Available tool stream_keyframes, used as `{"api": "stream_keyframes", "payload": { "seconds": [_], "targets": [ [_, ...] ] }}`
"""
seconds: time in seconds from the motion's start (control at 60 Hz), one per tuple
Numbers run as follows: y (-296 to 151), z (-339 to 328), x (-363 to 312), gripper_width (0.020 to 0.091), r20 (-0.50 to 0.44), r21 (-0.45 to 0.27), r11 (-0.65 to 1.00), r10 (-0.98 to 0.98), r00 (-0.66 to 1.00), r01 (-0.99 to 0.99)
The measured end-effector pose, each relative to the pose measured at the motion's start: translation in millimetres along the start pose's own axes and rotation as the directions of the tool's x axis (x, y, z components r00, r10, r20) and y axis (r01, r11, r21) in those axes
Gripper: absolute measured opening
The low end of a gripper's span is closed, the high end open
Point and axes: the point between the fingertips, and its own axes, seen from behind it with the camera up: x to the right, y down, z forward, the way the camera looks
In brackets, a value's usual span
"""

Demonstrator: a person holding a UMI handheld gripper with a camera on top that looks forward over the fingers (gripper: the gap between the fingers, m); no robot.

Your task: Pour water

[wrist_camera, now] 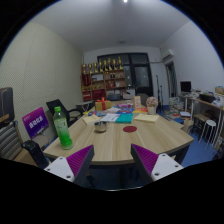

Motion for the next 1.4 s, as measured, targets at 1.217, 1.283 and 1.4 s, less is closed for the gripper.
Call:
{"api": "stream_keyframes", "payload": {
  "seconds": [1.217,1.283,1.4],
  "targets": [
    [-8.1,255.0,-248.8,0.048,-0.071,0.105,0.982,-0.151,0.986,0.157],
    [-10.5,255.5,-253.0,0.0479,-0.06,0.132,0.97,-0.195,0.979,0.202],
    [-11.0,251.0,-266.5,0.0447,-0.014,0.138,0.956,-0.259,0.966,0.258]
  ]
}}
